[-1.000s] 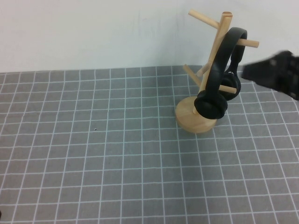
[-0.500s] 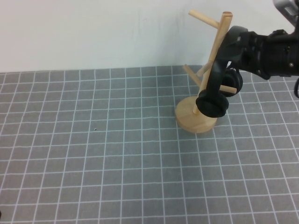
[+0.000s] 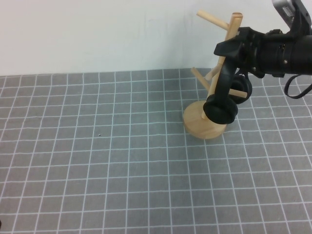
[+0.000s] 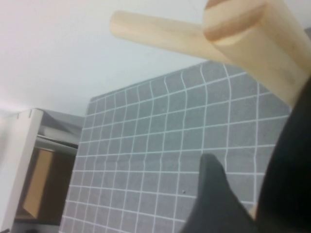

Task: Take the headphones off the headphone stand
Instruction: Pick up the headphones from the headphone stand, then place the headphones on the table

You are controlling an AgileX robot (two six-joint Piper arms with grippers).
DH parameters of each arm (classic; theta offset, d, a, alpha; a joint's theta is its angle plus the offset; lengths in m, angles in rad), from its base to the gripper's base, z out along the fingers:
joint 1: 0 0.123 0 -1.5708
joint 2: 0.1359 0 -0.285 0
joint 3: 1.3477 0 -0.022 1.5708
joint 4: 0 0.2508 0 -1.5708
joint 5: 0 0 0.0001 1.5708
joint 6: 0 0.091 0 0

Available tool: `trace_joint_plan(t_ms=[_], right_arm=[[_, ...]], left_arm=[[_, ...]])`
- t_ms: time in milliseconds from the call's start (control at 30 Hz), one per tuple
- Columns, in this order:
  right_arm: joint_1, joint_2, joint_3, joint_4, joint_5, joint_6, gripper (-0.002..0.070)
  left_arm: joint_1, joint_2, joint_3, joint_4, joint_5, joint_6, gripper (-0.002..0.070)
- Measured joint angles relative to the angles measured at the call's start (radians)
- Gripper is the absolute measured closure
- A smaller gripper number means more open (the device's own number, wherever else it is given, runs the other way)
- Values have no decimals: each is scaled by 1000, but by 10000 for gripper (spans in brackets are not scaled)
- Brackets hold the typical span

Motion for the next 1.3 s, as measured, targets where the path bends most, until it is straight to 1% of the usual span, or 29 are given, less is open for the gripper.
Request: trace_joint_plan(t_ms=[100, 133, 200, 300, 333, 367, 567, 600, 633, 667, 833, 1033, 1100, 1167, 1233, 1267, 1300], right_arm=[[2, 11, -4, 25, 2, -15, 325], [2, 14, -7, 29, 2, -17, 355], [2, 24, -16, 34, 2, -19, 424], [2, 39, -29, 38, 2, -23, 594], [2, 42, -32, 38, 2, -23, 660], [2, 43, -34, 38, 4, -23, 679], [2, 22, -35, 6, 9, -6, 677], [2, 9, -35, -9, 9, 5, 629], [2, -10, -35, -34, 11, 21, 677], [2, -33, -35, -66, 15, 41, 677], [2, -171, -35, -284, 39, 181, 677], [2, -363, -15, -712, 172, 489, 677], [2, -434, 36, -832, 204, 571, 677], [2, -502, 108, -896, 215, 617, 677], [2, -567, 194, -921, 220, 651, 677], [2, -596, 242, -924, 222, 662, 629], [-2, -659, 351, -889, 180, 680, 629]], left_arm=[[0, 0, 0, 0, 0, 0, 679], [0, 0, 0, 0, 0, 0, 679], [0, 0, 0, 0, 0, 0, 679], [0, 0, 0, 0, 0, 0, 679], [0, 0, 0, 0, 0, 0, 679], [0, 0, 0, 0, 0, 0, 679], [0, 0, 0, 0, 0, 0, 679], [0, 0, 0, 0, 0, 0, 679], [0, 0, 0, 0, 0, 0, 679], [0, 0, 0, 0, 0, 0, 679], [0, 0, 0, 0, 0, 0, 679], [0, 0, 0, 0, 0, 0, 679], [0, 0, 0, 0, 0, 0, 679], [0, 0, 0, 0, 0, 0, 679], [0, 0, 0, 0, 0, 0, 679], [0, 0, 0, 0, 0, 0, 679], [0, 0, 0, 0, 0, 0, 679]])
